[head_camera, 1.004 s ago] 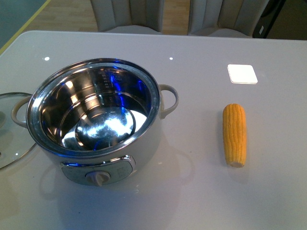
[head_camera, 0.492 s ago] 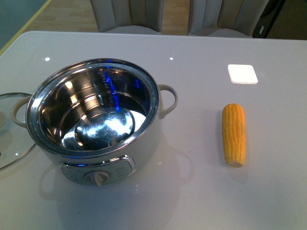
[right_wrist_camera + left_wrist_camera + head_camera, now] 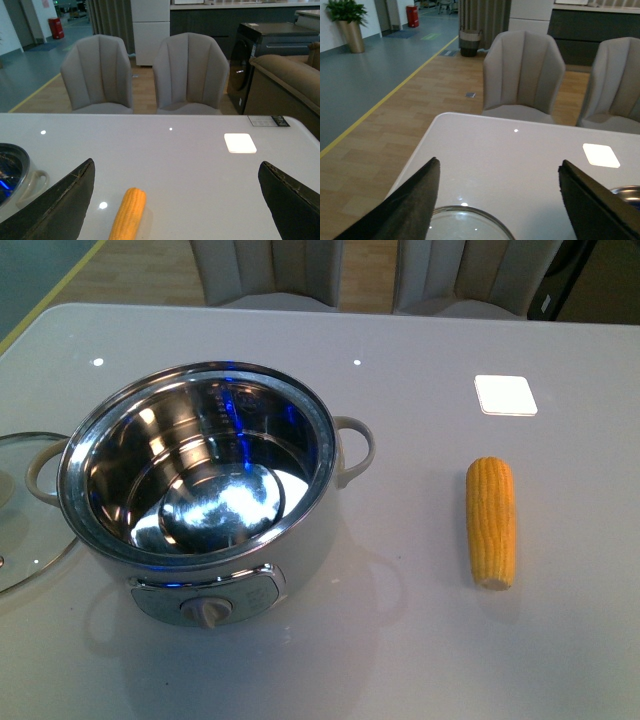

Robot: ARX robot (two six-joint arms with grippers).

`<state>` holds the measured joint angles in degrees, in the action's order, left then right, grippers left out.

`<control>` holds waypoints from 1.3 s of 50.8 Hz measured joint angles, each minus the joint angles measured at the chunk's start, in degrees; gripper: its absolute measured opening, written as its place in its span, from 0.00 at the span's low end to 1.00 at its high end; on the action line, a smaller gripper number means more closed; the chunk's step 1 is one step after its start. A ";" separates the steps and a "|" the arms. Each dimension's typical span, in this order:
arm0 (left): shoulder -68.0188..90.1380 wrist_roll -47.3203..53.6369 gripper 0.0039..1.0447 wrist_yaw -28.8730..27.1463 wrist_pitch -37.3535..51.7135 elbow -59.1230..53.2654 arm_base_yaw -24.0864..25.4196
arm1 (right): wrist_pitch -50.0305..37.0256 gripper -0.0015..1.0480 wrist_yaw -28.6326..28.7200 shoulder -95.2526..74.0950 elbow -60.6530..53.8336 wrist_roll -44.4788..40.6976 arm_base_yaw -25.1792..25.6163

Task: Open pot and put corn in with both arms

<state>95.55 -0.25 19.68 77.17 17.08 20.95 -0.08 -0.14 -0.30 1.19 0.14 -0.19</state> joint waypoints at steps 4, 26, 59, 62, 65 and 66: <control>-3.78 0.00 0.56 -1.38 -0.42 -3.15 -2.08 | 0.00 0.92 0.13 0.02 0.00 -0.02 0.00; -27.67 0.00 0.03 -10.36 -14.45 -13.27 -11.04 | 0.00 0.92 0.07 0.02 0.00 -0.02 0.00; -60.28 0.00 0.03 -19.69 -42.86 -16.31 -20.74 | 0.02 0.92 0.04 0.02 0.00 -0.02 0.00; -62.25 0.02 0.03 -19.69 -44.63 -16.33 -20.76 | 0.02 0.92 0.07 0.02 0.00 -0.02 0.00; -65.16 0.00 0.03 -19.69 -47.28 -16.33 -20.79 | 0.02 0.92 0.04 0.02 0.00 -0.02 0.00; -66.16 0.02 0.03 -19.69 -48.22 -16.33 -20.81 | 0.02 0.92 0.04 0.02 0.00 -0.02 0.00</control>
<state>29.39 -0.23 -0.01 28.95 0.75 0.14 -0.05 -0.10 -0.27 1.19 0.12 -0.19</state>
